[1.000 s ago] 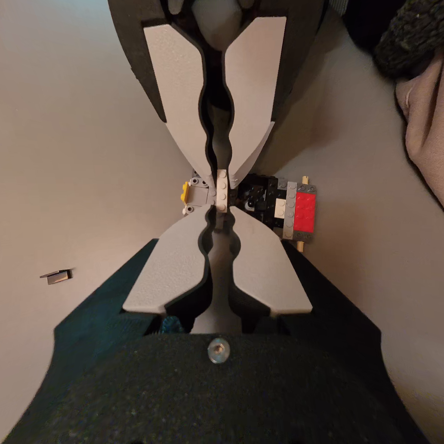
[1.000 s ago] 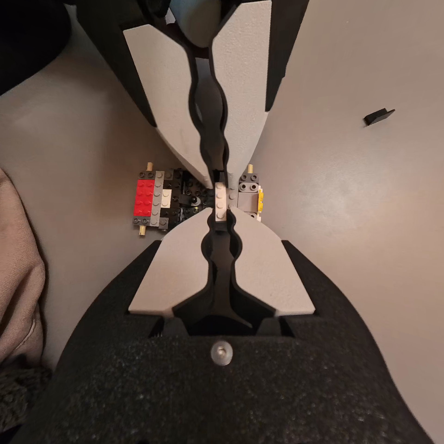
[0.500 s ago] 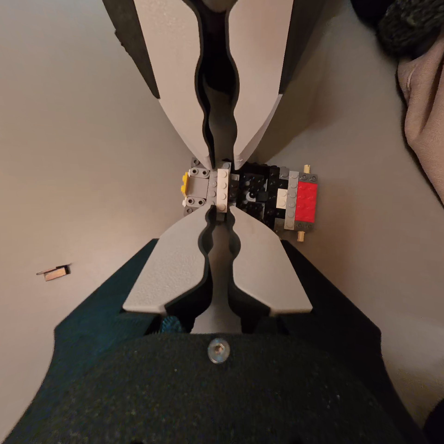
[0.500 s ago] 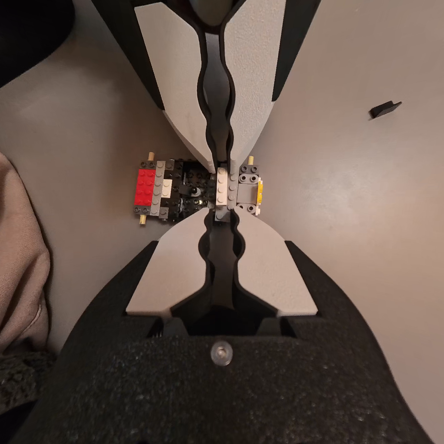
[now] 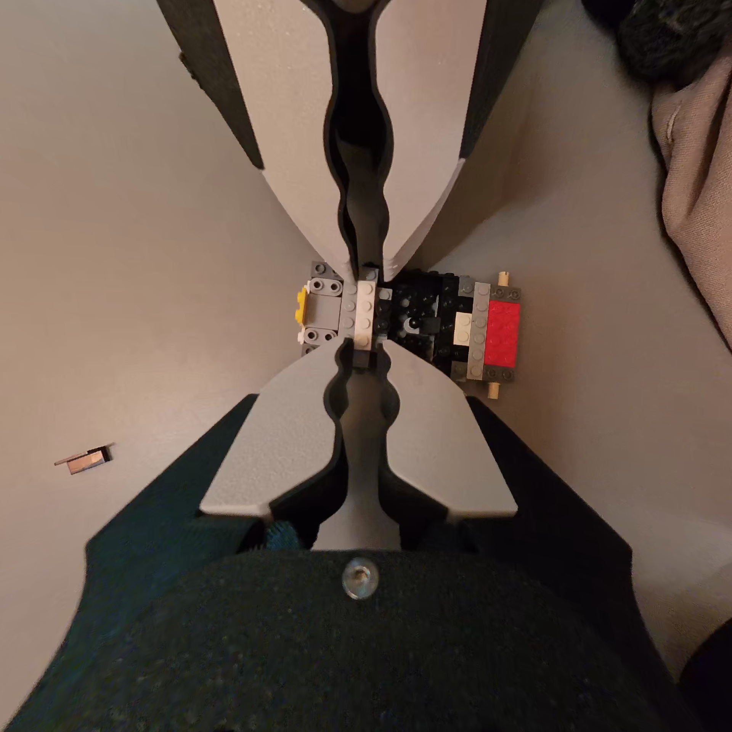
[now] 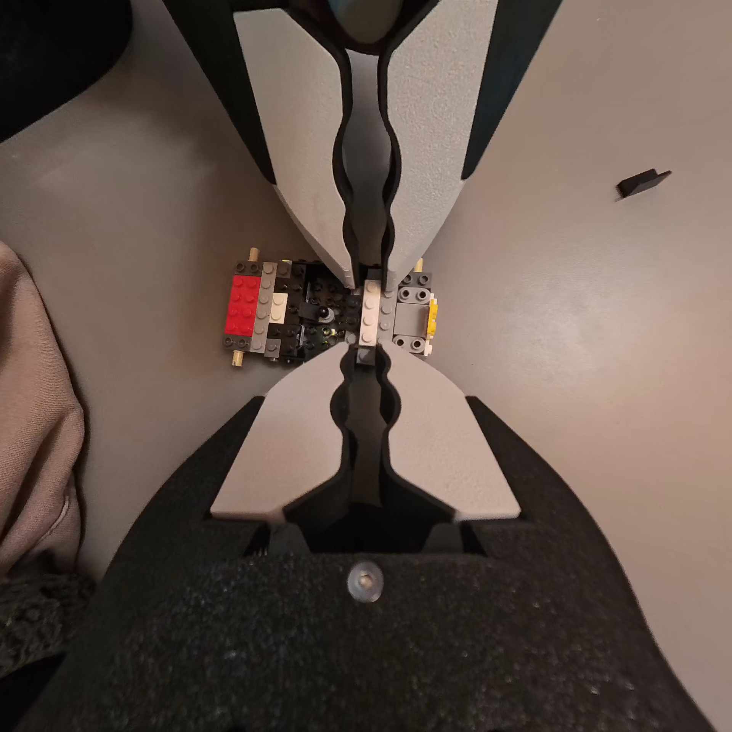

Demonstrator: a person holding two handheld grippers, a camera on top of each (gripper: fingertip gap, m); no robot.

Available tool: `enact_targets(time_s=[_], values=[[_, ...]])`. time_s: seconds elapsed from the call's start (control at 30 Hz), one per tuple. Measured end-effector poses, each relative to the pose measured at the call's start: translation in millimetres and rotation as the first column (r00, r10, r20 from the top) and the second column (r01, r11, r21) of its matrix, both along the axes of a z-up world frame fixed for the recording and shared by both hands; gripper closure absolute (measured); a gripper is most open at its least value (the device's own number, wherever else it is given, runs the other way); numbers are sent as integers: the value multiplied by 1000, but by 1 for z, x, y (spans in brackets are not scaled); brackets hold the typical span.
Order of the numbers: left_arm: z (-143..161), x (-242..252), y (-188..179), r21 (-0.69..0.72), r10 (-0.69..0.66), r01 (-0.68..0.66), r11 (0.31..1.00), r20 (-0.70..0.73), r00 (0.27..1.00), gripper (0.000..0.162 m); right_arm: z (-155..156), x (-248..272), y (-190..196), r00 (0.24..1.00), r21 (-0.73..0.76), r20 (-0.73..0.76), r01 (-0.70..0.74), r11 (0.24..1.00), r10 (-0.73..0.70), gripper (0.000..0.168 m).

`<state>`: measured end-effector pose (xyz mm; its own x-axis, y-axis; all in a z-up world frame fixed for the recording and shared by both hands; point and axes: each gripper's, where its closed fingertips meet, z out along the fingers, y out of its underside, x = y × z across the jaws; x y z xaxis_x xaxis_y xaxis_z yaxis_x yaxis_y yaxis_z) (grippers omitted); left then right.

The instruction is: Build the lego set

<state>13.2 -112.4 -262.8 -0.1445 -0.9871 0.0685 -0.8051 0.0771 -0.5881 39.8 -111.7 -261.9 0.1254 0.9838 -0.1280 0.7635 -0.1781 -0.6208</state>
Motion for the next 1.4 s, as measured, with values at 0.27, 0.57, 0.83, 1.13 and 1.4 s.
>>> enact_targets(time_s=[0.27,0.57,0.83,1.13,1.4], values=[[1,-1,2,6,9,-9,1000,11,1000,151,3,-1,0,1000,1,-25,-3,1000,3,159],[0,1,2,9,4,-5,1000,17,1000,151,1,-3,-2,1000,10,-20,-19,1000,20,158],[16,-2,5,0,91,-91,996,89,992,145,13,3,5,997,8,-75,-16,1000,16,153],[22,-34,-22,-230,596,-555,799,182,782,135,3,17,32,992,-211,-82,-114,971,99,146],[-1,-23,-54,-192,797,-774,603,137,588,105,-15,19,22,936,85,-31,-347,934,351,140]])
